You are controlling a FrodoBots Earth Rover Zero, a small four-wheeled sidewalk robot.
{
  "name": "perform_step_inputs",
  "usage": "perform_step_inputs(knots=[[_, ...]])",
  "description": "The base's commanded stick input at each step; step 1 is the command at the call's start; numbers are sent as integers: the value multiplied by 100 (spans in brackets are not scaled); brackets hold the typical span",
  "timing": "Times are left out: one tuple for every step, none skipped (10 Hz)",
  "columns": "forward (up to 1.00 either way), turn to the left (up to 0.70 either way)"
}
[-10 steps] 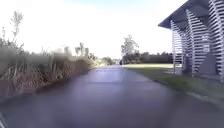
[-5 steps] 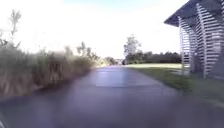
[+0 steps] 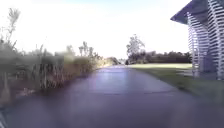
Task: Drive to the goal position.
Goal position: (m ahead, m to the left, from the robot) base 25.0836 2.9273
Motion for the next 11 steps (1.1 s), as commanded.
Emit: perform_step_inputs(knots=[[96,0],[95,0],[60,0],[10,0],[9,0],[8,0],[8,0],[8,0],[8,0],[8,0],[8,0]])
